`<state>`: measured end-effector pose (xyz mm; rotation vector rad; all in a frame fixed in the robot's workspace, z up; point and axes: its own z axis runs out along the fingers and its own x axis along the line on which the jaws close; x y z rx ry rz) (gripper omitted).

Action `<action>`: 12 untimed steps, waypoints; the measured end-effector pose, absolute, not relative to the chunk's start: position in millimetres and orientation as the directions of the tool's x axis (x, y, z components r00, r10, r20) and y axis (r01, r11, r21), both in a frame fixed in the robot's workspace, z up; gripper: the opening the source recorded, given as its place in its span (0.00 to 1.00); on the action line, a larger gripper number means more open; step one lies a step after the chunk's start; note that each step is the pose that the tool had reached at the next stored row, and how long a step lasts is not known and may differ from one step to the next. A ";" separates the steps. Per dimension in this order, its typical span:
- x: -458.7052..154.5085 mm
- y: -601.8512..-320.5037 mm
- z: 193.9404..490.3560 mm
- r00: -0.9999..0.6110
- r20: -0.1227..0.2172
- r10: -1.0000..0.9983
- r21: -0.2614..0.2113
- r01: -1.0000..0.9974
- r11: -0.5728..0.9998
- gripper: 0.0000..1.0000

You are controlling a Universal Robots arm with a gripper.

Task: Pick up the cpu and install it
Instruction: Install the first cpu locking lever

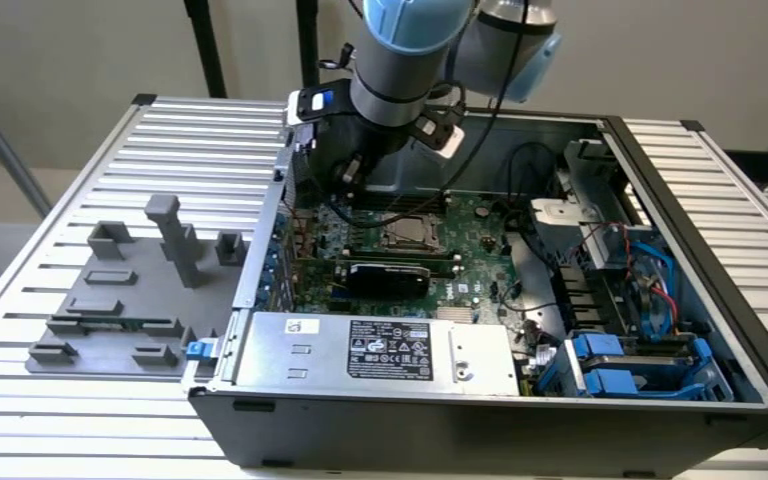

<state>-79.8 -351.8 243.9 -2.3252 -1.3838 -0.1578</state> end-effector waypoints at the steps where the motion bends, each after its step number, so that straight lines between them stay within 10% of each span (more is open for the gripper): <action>1: -75.9 -351.8 243.9 0.496 0.309 0.811 -0.302 0.860 -0.411 0.11; 12: -45.4 -351.7 239.2 0.496 0.270 0.825 -0.282 0.860 -0.424 0.11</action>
